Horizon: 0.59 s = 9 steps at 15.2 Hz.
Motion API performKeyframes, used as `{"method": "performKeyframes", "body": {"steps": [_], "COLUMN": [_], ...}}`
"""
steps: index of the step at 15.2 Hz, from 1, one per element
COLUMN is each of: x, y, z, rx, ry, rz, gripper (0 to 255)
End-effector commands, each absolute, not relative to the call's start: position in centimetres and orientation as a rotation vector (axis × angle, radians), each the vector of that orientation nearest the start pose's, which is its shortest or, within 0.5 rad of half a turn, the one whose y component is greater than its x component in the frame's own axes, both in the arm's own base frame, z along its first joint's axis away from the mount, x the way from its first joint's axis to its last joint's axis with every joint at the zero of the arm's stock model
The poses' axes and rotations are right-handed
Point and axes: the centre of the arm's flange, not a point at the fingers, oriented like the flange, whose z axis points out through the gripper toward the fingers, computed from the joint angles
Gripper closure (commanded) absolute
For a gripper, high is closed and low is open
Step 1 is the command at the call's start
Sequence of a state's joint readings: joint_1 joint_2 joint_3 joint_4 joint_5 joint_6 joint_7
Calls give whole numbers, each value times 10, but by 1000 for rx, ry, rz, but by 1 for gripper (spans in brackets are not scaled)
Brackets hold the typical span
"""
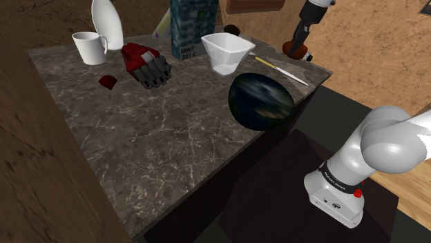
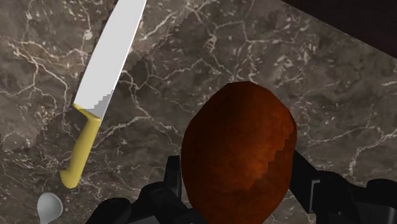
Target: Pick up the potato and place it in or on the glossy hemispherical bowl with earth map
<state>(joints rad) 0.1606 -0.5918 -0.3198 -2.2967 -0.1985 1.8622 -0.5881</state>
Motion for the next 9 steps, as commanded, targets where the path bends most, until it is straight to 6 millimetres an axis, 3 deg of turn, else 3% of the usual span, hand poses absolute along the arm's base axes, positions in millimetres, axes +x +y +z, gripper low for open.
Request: {"method": "performKeyframes", "body": {"steps": [1, 9], "x": [385, 385], "y": [-98, -98], "z": [577, 619], "rx": [-3094, -3094], "ry": [-812, -812], "rz": [-195, -195], "gripper": [255, 255]}}
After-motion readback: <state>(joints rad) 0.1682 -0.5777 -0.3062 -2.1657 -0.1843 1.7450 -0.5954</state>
